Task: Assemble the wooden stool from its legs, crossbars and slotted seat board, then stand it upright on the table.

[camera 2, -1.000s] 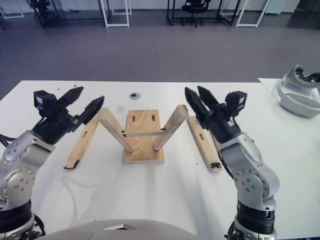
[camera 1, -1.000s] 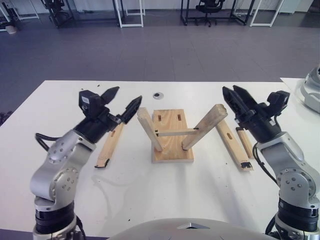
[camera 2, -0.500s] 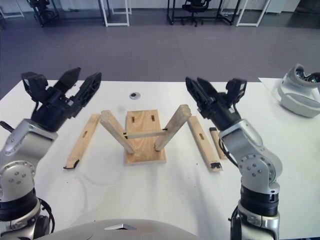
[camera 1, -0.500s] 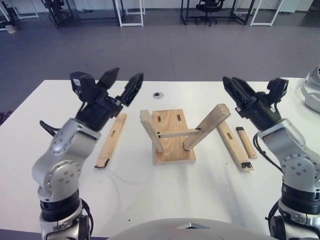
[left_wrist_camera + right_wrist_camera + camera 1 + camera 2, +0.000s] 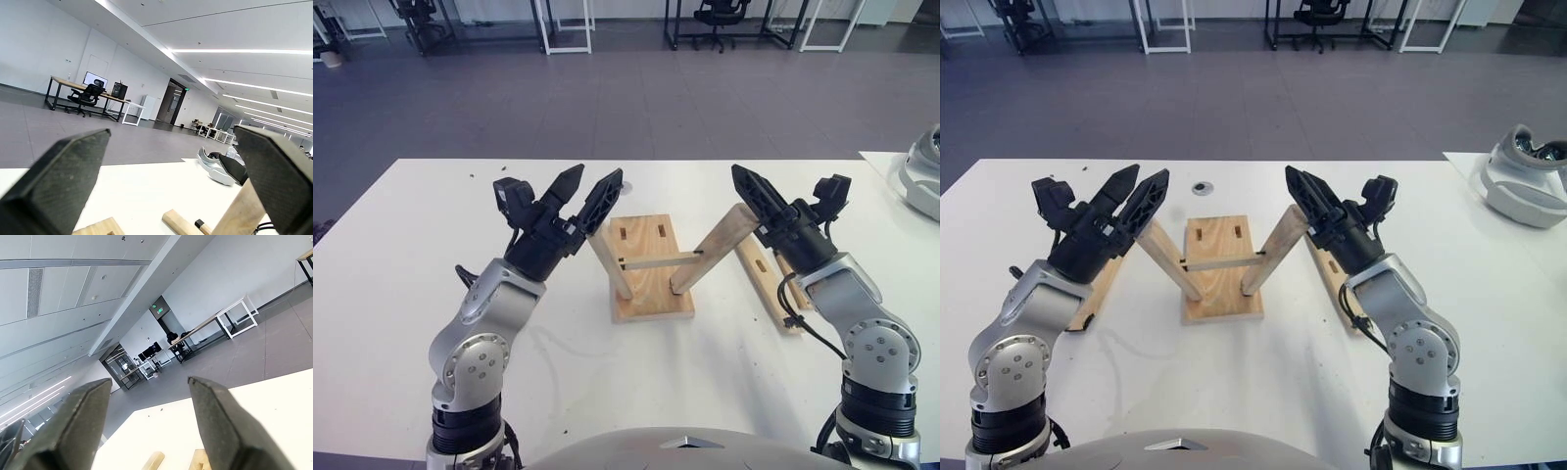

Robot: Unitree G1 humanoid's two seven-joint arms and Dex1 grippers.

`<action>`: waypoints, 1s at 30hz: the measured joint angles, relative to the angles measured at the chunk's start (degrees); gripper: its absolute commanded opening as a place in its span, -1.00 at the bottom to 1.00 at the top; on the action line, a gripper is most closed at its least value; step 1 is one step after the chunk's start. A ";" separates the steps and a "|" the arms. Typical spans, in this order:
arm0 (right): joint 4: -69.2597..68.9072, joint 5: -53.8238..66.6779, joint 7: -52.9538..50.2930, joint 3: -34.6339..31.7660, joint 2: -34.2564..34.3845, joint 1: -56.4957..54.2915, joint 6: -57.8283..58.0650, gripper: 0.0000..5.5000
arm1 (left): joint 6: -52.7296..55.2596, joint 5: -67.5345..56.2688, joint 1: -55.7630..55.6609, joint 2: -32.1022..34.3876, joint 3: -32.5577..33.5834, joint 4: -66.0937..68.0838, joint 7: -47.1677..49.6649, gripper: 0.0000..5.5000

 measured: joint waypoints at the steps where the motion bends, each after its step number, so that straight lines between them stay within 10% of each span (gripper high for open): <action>1: -0.01 -0.12 0.03 0.12 -0.02 0.01 -0.09 0.05 | 0.00 0.25 0.49 0.08 -0.43 0.08 -0.14 0.69; 22: 0.04 -1.39 2.63 0.16 -1.67 0.46 -2.35 0.05 | -0.42 -0.06 -5.12 -0.61 -4.35 9.01 -5.45 0.69; 30: 3.56 8.55 5.00 -7.24 -5.46 -8.85 -4.48 0.05 | 1.85 -10.22 -30.03 15.83 11.46 10.20 -6.12 0.69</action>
